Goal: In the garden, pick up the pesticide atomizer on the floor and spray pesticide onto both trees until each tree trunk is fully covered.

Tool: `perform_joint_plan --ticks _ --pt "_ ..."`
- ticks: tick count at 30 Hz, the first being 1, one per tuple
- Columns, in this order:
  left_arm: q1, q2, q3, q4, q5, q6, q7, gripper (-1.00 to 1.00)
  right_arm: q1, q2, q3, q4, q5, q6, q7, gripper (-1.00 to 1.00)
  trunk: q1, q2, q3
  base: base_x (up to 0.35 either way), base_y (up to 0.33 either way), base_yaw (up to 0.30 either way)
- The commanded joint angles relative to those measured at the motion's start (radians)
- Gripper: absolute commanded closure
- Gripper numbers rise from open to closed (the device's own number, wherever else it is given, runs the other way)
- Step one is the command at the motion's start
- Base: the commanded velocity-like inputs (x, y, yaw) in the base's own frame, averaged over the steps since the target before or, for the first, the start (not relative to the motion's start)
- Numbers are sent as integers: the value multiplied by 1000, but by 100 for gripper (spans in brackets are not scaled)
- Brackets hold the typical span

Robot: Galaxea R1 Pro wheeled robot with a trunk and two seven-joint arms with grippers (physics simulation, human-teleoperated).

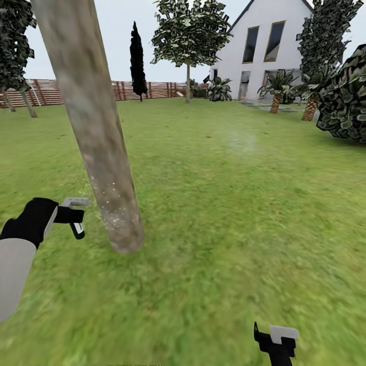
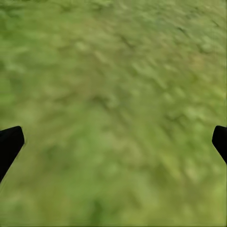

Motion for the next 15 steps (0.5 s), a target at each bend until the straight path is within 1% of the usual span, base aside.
perform_joint_plan --ticks 1,4,15 --pt "0 -1 4 -1 -11 2 -12 100 0 0 -3 1 7 -2 -4 -100 0 0 -1 0 -46 251" --pt "1 -3 3 -4 -11 2 -14 100 0 0 -3 0 7 -2 -4 -100 0 0 -1 49 -194 88" --pt "1 -5 7 -14 -11 2 -13 100 -1 0 -3 1 7 -2 -4 -100 0 0 -1 11 -269 1"
